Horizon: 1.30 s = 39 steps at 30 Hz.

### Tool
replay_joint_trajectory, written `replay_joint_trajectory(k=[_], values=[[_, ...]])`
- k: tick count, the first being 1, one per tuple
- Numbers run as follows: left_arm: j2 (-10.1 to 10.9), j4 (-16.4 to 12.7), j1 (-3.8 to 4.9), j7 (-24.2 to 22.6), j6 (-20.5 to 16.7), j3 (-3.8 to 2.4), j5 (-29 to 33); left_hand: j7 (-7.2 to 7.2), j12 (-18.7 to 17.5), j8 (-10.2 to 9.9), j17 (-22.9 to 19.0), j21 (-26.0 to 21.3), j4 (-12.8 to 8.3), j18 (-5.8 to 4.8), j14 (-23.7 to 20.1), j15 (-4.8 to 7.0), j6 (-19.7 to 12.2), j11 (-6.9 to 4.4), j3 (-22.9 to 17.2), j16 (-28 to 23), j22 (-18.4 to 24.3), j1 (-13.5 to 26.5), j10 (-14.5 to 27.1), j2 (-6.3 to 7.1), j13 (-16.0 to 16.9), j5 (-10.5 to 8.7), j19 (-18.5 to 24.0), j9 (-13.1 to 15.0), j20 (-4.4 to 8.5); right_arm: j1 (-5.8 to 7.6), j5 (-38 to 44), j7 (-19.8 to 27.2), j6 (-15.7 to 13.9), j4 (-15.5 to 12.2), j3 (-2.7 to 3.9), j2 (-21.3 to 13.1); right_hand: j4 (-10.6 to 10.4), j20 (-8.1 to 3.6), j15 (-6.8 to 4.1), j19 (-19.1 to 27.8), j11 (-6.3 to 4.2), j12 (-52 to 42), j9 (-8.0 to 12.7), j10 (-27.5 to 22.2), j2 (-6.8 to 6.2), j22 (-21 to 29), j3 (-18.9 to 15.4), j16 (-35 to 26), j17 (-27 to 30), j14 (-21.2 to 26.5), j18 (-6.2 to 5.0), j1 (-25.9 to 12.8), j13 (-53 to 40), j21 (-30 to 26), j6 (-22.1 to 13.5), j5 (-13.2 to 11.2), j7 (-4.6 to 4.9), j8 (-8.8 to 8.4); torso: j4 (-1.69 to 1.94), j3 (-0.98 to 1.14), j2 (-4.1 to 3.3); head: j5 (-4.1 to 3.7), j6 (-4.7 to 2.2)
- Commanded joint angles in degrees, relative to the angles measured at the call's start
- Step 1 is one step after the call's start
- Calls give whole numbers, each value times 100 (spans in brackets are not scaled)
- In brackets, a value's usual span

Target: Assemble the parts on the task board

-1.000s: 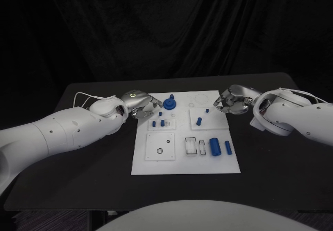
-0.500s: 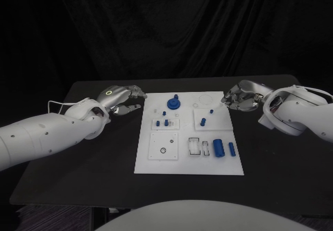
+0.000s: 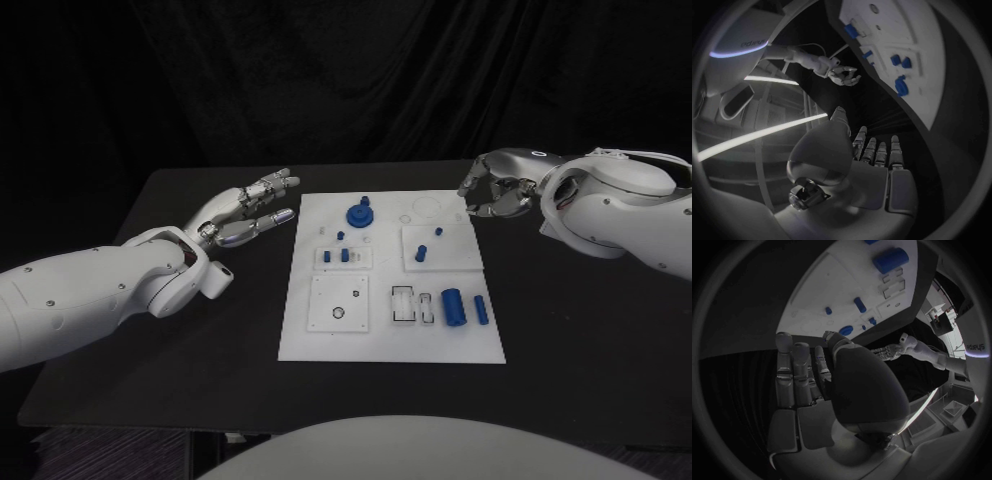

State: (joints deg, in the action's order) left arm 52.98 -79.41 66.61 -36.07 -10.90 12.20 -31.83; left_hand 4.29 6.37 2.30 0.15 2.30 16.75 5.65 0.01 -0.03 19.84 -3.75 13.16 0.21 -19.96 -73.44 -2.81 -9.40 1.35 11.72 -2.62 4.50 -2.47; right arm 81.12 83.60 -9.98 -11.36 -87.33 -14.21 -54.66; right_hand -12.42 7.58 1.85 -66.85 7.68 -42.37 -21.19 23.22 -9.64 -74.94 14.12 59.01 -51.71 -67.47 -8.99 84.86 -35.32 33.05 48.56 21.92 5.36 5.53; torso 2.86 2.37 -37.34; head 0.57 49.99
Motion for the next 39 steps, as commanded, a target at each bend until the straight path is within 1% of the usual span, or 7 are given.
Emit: replay_joint_trajectory(k=[1, 5, 9, 16, 23, 29, 39], values=[[24, -155, -64, -987, 1175, -8, 1438, -53, -57, -39, -15, -34, -5, 71, -1, -70, -253, -2, 101, -21, 170, -25, 26, -106, -16, -17, -2, -128, -54, -104, 935, -252, 391, 25, 1, -27, -42, 6, -22, -41, -25, 23, -45, 44, -15, -247, -87, 55, 48, 30, -47, 30, 115, 68, -31, -36, -56, -29, 0, -3, 0, -107, 1], [95, -369, -167, -1100, 1350, -8, 1716, -150, -83, -42, -15, -34, -5, 74, -1, -64, -311, -14, 147, -21, 240, -85, 33, -167, -18, 53, -6, -182, -58, -232, 1122, -146, 302, 22, 1, -87, -193, -2, -33, -114, -42, 34, -113, 136, -69, -264, -276, 92, 155, 13, -29, 4, 326, 152, -51, -140, -102, -35, 0, -5, -1, -193, 1], [173, -552, -217, -1181, 1412, -9, 1818, -97, -87, -41, -15, -44, -5, 91, -1, -24, -326, 20, 170, -21, 356, -116, 28, -215, -18, 80, 6, -208, -37, -308, 1190, -88, 252, -5, 1, -159, -271, -28, -56, -194, -73, 46, -167, 199, -86, -293, -356, 141, 226, -21, -12, 105, 505, 251, -92, 69, -158, -54, 0, -6, -1, -249, 1], [314, -817, -244, -1270, 1391, -10, 1875, -65, -70, -38, -15, -55, -16, 113, -1, 32, -304, 46, 198, -21, 484, -178, 11, -247, -13, 171, 23, -228, -2, -387, 1228, -34, 190, 13, -1, -214, -304, -54, -88, -325, -95, 25, -207, 366, -32, -344, -340, 227, 238, -115, 21, 193, 657, 454, -153, 137, -155, -85, 0, -7, -1, -217, 1], [375, -922, -248, -1282, 1386, -10, 1883, 25, -119, -52, -15, -66, -18, 119, -1, 37, -416, -25, 214, -21, 625, -244, 35, -276, -23, 269, 43, -256, 1, -438, 1233, 80, 42, 76, -1, -170, -293, -88, -114, -430, -104, 117, -37, 737, 17, -360, -209, 253, 418, -196, 35, 314, 1066, 504, -688, 373, -232, -190, 0, -8, 0, -189, 1], [388, -921, -249, -1273, 1410, -10, 1885, 332, -176, -95, -15, -61, -18, 91, -1, -26, -866, 15, 255, -21, 697, -311, 54, -330, -29, 386, 30, -308, -34, -489, 1234, 208, -94, 154, -1, -66, -334, -89, -112, -550, -104, 287, 95, 943, 28, -398, -176, 361, 379, -335, 63, 261, 1332, 678, -787, 313, -172, -183, 0, -7, -1, -242, 1], [376, -902, -249, -1233, 1471, -10, 1886, 309, -182, -90, -15, -55, -66, 106, -1, -90, -901, 83, 217, -21, 748, -513, 45, -368, -27, 771, 4, -307, -118, -614, 1234, 348, -141, 406, -1, 170, -296, -69, -83, -651, -62, 650, 369, 953, 56, -424, -192, 442, 380, -444, 86, 288, 1729, 780, -910, 216, -14, -148, 0, -7, -1, -274, 1]])
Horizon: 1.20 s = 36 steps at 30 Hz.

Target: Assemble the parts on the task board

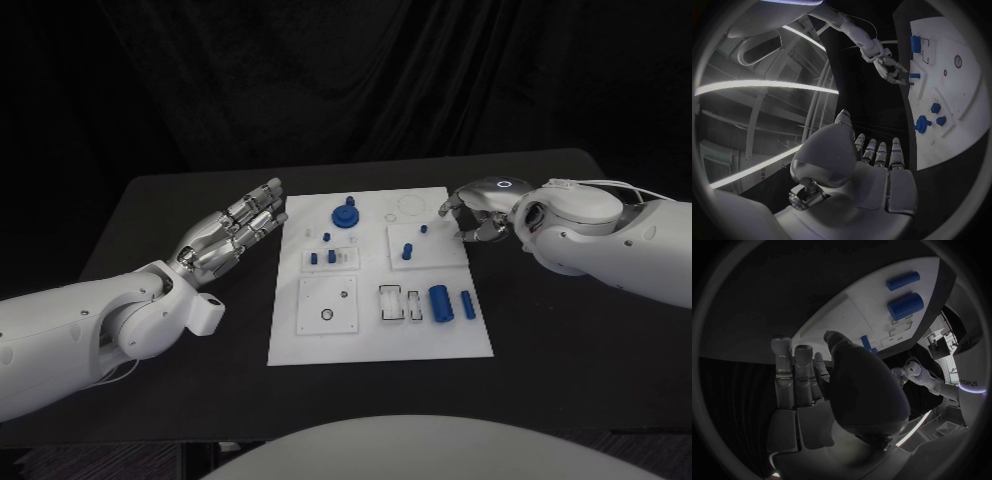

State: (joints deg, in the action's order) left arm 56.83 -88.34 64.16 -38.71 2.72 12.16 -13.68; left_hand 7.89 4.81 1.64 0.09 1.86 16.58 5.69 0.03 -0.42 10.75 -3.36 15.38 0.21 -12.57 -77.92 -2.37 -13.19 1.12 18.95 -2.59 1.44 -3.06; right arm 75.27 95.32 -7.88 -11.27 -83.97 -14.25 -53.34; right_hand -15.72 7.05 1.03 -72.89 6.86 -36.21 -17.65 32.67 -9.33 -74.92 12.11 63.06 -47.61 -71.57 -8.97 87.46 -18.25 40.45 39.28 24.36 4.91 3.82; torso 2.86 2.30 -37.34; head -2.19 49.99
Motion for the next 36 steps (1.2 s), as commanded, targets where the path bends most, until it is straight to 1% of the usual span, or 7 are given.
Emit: replay_joint_trajectory(k=[1, 11, 14, 18, 20, 23, 36], values=[[-7, -10, -4, -961, 116, -6, 70, -67, -22, -23, -9, -9, -51, 106, -3, -63, 17, 56, -12, -21, 11, -89, -3, 5, -3, 80, -4, 1, -76, -38, 63, 149, -157, 100, 3, 62, 37, -15, 0, -52, 21, 41, 18, 17, 31, -427, 11, 42, -31, -40, 85, 31, 34, 44, 41, -32, 37, 32, 0, 1, -1, 3, 1], [-35, 52, -4, -872, 178, -5, 70, -227, -11, -14, -9, -1, -88, 171, -3, -123, 85, 109, -45, -21, 28, -233, -16, -4, 0, 267, -30, 10, -209, -71, 63, 288, -180, 343, 4, 361, 51, -8, 4, -100, 12, 64, 34, 208, 123, -445, 68, 120, -66, -90, 93, -3, 168, 106, 447, -39, 108, 184, 0, 1, -1, 3, 1], [-58, 81, -5, -868, 195, -5, 70, -226, -11, -14, -9, 0, -7, 222, -3, -138, 87, 139, 2, -21, 52, -170, -18, -12, 0, 75, -36, 9, -272, -85, 63, 343, -199, 424, 4, 467, 90, -33, -29, -109, -27, -44, 12, 434, 136, -449, 150, 144, -66, -95, 92, 15, 174, 118, 654, 52, 104, 260, 0, 1, -1, 7, 1], [-62, 90, -5, -884, 211, -5, 70, -221, -9, -15, -9, 1, 20, 303, -3, -145, 79, 172, 205, -21, 122, 195, -24, -106, 1, -619, -46, 9, -348, -110, 48, 399, -215, 499, 5, 566, 92, -39, -27, -126, -40, -81, -28, 510, 130, -457, 195, 170, -80, -111, 100, -14, 185, 156, 805, 66, 126, 321, 0, 2, -1, 14, 1], [-57, 93, -5, -901, 217, -5, 70, -186, -3, -15, -9, 2, 18, 315, -3, -154, 74, 195, 328, -21, 162, 467, -33, -163, 3, -1156, -53, 9, -369, -123, -15, 418, -211, 523, 5, 608, 89, -37, -20, -138, -47, -98, -41, 544, 129, -463, 205, 184, -93, -122, 106, -31, 185, 185, 840, 64, 138, 335, 0, 2, -1, 23, 1], [-50, 110, -5, -917, 247, -5, 70, -165, -4, -16, -9, 3, 20, 316, -3, -168, 60, 214, 423, -21, 199, 706, -37, -182, 4, -1598, -59, 8, -381, -140, -100, 430, -203, 558, 5, 679, 82, -24, 3, -182, -83, -182, -69, 744, 134, -482, 242, 248, -159, -180, 124, -70, 174, 278, 887, 85, 165, 347, 0, 2, -1, 25, 1], [-77, 185, -6, -915, 293, -5, 70, -194, -7, -14, -9, 4, 13, 307, -3, -206, 59, 230, 488, -21, 209, 847, -40, -204, 5, -1615, -70, 10, -411, -183, -166, 460, -145, 706, 6, 902, 101, -2, 33, -202, -75, -179, -104, 826, 136, -484, 299, 273, -163, -202, 128, -83, 197, 303, 961, 115, 217, 370, 0, 2, -1, 37, 1]])
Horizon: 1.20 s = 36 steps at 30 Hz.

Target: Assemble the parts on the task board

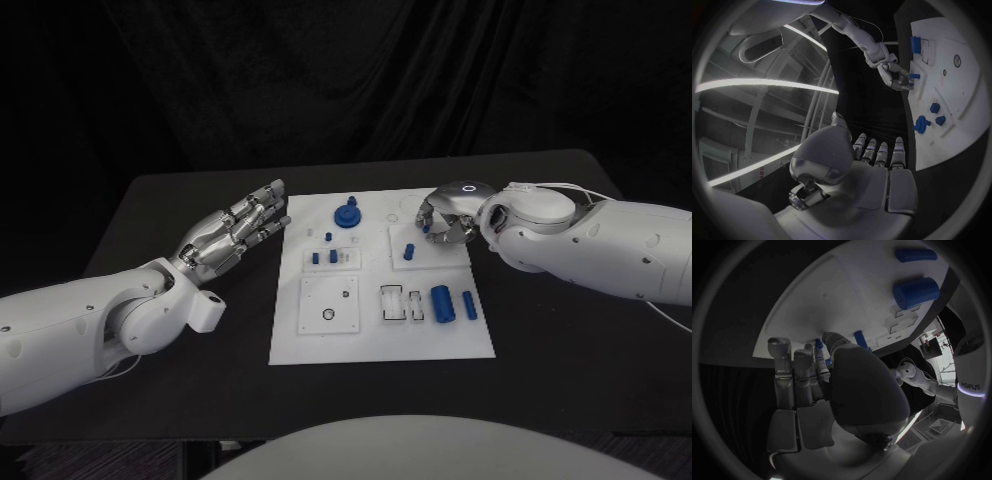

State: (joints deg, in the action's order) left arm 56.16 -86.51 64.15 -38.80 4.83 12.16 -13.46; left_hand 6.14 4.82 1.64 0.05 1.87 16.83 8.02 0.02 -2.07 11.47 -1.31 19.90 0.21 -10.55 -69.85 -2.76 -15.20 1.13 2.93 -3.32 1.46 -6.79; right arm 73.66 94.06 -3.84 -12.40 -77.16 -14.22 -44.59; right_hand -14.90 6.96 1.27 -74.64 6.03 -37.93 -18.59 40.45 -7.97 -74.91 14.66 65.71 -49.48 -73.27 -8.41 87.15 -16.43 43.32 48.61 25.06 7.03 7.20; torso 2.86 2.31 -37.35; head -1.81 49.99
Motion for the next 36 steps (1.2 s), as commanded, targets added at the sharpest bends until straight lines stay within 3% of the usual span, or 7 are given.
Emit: replay_joint_trajectory(k=[1, 8, 14, 18, 30, 36], values=[[-10, 5, -5, -902, 64, -6, 49, -54, -2, -10, -5, 4, -19, 75, -2, -47, 12, 23, 34, -21, 5, 36, -4, -3, 5, -6, 0, 12, -47, -26, -41, 60, -29, 37, 4, 43, 28, 9, 12, -20, 11, 2, -11, 44, -3, -480, 55, -1, 40, -24, 67, -46, 21, -5, 27, 63, 6, 29, 0, 0, 0, -1, 1], [3, 31, -6, -866, 35, -6, 49, -91, 13, -6, -5, 6, -24, 79, -2, -57, 34, 33, 40, -21, 7, 26, -18, 21, 9, 1, -4, 14, -62, -59, -43, 71, -22, 148, 4, 164, 76, 19, 21, -15, 22, 38, -33, 70, 12, -479, 141, 3, 48, -17, 64, -17, 54, -4, 61, 173, 17, 30, 0, 0, 0, 11, 1], [-4, 44, -7, -817, 54, -6, 49, -161, 7, -7, -5, 11, -23, 88, -2, -97, 49, 46, 8, -21, 13, -22, -15, 23, 6, 157, -12, 14, -110, -75, -43, 52, 21, 231, 5, 209, 293, 4, 5, -15, 8, 79, -191, 244, 43, -491, 322, 31, 51, -21, 63, 73, 111, 70, 418, 432, 41, 197, 0, 0, 0, 27, 1], [-8, 63, -9, -781, 77, -6, 49, -179, 0, -9, -5, 15, -23, 92, -2, -128, 42, 44, -7, -21, 13, -45, -9, 26, 4, 258, -20, 13, -145, -79, -43, 13, 76, 251, 5, 206, 334, 4, 9, 0, 18, 119, -217, 226, 18, -488, 345, 16, 82, -2, 62, 58, 133, 67, 401, 496, 15, 186, 0, 0, 0, 36, 1], [-34, 105, -18, -712, 120, -5, 49, -229, -4, -6, -5, 25, -42, 104, -2, -215, 59, 51, -77, -21, 25, -185, -4, 55, 3, 553, -34, 16, -241, -81, -43, -50, 214, 249, 5, 186, 411, 1, 0, 24, -1, 96, -331, 322, 5, -486, 354, 22, 94, 8, 60, -21, 128, 97, 516, 522, -11, 256, 0, 1, 0, 39, 1], [-53, 137, -23, -681, 143, -5, 49, -265, -8, -1, -5, 26, -40, 108, -2, -219, 87, 39, -93, -21, 29, -214, -1, 57, 2, 611, -36, 20, -248, -81, -43, -54, 223, 245, 5, 183, 452, -6, -14, 31, -24, 46, -451, 383, 16, -483, 322, 27, 103, 4, 59, -107, 94, 123, 566, 449, -55, 319, 0, 1, 0, 44, 1]])
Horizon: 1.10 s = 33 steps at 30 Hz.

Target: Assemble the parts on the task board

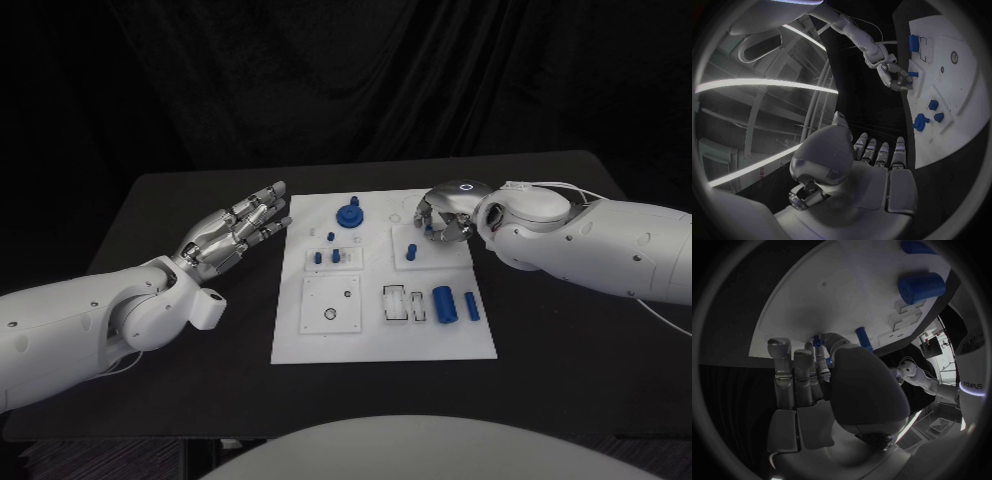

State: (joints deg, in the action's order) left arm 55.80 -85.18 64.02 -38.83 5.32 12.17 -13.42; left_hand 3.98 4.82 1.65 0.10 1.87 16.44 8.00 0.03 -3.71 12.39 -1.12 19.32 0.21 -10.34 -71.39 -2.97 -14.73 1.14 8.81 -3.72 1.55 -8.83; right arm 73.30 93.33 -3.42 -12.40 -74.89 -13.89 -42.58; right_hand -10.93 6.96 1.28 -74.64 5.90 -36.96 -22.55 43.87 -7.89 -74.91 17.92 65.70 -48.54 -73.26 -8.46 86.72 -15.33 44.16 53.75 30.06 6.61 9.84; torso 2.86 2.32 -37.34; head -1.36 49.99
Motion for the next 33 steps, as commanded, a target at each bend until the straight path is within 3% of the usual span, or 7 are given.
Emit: replay_joint_trajectory(k=[1, 5, 7, 11, 21, 26, 33], values=[[-18, 6, -11, -676, 95, -6, 45, -49, -8, -2, -10, 26, -1, 109, -3, -55, -6, 19, -35, -21, 8, -60, 19, 11, 1, 23, 5, 10, -45, -45, 29, -97, 220, 18, -29, -18, 64, -8, -18, 34, -15, -62, -85, 48, 12, -482, -12, 28, 12, 3, 63, -77, -24, 36, 67, -68, -21, 74, 0, 0, 0, -2, 1], [-24, 17, -13, -677, 112, -6, 45, -70, -9, 0, -10, 28, 27, 111, -3, -67, 4, 17, -30, -21, 11, -28, 22, -3, 1, -29, 2, 11, -57, -45, 29, -98, 204, 20, -29, -25, 126, -19, -31, 41, -33, -121, -323, 52, 49, -478, -70, 28, 28, -1, 65, -168, -80, 52, 90, -211, -57, 189, 0, 0, 0, 4, 1], [-23, 17, -14, -679, 117, -6, 45, -79, -12, -2, -10, 31, 32, 117, -3, -80, 3, 28, 6, -21, 25, 86, 24, -25, 1, -284, -1, 11, -75, -45, 29, -100, 203, 19, -29, -30, 166, -19, -38, 43, -38, -149, -483, 47, 79, -476, -91, 32, 31, -5, 67, -195, -109, 53, 103, -254, -80, 273, 0, 0, 0, 7, 1], [-22, 21, -16, -678, 124, -6, 45, -83, -6, -2, -9, 35, 34, 119, -1, -87, 4, 32, 11, -20, 22, 140, 20, -56, 2, -336, -7, 11, -84, -45, 29, -110, 207, 19, -29, -43, 319, -46, -68, 46, -76, -278, -1055, 49, 144, -478, -133, 34, 50, -5, 65, -234, -226, 69, 15, -182, -100, 686, 0, 0, 0, 10, 1], [-28, 32, -20, -665, 132, -6, 45, -96, -3, -1, -3, 40, 27, 121, 13, -99, 8, 31, 3, -13, 17, 163, 18, -88, 3, -262, -15, 11, -96, -45, 29, -125, 223, 17, -29, -60, 446, -82, -108, 58, -125, -420, -1370, 73, 169, -477, -56, 20, 83, 5, 58, -227, -345, 67, -143, 11, -78, 927, 0, 0, 0, 13, 1], [-37, 37, -23, -655, 135, -6, 45, -100, -3, 0, -2, 42, 26, 121, 16, -102, 12, 29, 2, -12, 11, 164, 18, -91, 3, -251, -19, 12, -98, -45, 29, -97, 184, 12, -29, -63, 591, -151, -187, 55, -228, -615, -1554, 242, 202, -489, 50, 16, 87, -5, 58, -168, -478, 128, -223, 84, -27, 1075, 0, 0, 0, 14, 1], [-45, 43, -26, -639, 133, -6, 45, -122, -1, 1, 0, 45, 24, 121, 19, -111, 22, 20, -3, -11, 8, 164, 17, -98, 3, -223, -24, 13, -106, -45, 29, 17, -54, -2, -29, -78, 629, -170, -204, 55, -244, -643, -1600, 242, 209, -493, 81, 6, 99, -2, 61, -148, -508, 152, -245, 73, -10, 1114, 0, 0, 0, 24, 1]])
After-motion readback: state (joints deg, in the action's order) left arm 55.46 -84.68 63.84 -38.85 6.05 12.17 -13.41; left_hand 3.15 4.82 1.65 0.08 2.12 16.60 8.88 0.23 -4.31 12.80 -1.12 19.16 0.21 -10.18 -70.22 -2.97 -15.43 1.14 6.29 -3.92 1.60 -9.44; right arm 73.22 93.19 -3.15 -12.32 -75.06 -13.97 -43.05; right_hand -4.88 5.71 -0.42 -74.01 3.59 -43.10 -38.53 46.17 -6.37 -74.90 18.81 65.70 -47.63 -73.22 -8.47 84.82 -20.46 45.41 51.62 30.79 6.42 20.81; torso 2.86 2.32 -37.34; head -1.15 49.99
